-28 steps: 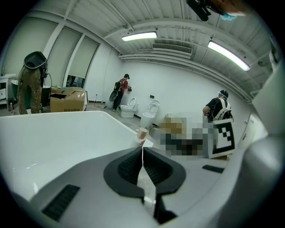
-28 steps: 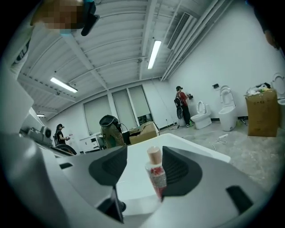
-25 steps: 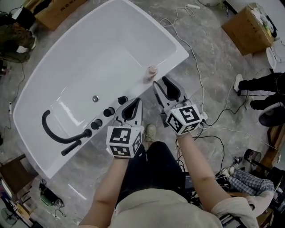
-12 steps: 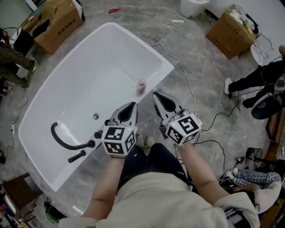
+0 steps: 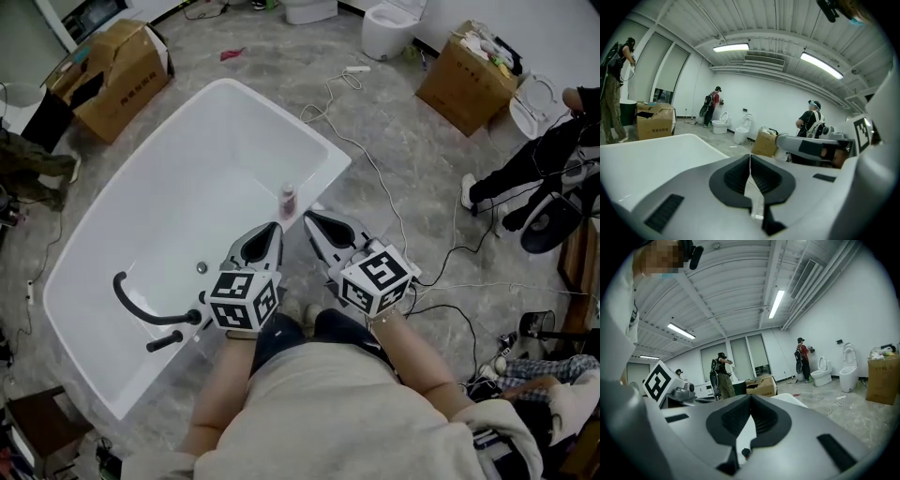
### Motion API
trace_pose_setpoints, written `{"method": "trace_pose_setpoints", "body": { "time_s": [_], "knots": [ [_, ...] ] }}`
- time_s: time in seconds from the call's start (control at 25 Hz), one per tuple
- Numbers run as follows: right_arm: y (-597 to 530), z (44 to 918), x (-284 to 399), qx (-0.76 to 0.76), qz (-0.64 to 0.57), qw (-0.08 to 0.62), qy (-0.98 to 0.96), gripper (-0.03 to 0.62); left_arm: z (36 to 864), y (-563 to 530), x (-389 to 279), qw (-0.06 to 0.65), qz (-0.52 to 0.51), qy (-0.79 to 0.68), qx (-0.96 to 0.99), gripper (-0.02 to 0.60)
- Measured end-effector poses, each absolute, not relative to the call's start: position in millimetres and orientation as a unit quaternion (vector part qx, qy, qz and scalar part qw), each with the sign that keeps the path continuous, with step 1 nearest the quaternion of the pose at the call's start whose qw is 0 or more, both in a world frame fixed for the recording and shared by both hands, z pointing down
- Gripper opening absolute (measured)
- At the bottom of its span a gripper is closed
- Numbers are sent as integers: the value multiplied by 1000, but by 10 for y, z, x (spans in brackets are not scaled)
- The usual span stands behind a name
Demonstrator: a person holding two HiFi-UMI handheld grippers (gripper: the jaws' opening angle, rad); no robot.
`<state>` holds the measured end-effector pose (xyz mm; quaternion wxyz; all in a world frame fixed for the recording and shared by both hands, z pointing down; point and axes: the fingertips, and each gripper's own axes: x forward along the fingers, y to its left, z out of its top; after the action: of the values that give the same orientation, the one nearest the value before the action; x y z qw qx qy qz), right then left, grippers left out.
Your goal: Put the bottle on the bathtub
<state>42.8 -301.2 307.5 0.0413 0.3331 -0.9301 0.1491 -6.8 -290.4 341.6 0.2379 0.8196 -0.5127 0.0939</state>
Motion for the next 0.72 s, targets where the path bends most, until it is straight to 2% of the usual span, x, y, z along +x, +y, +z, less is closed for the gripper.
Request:
{"method": "trace_pose_setpoints", "body": {
  "time_s": [0.4, 0.72],
  "knots": [
    [-2748, 3056, 536, 335, 140, 46, -931, -2, 3399, -2710, 104, 258, 87, -504, 819, 9],
    [-2674, 3229, 528, 338, 159, 84, -924, -2, 3509, -2582, 102, 252, 111, -505, 818, 9]
  ]
}}
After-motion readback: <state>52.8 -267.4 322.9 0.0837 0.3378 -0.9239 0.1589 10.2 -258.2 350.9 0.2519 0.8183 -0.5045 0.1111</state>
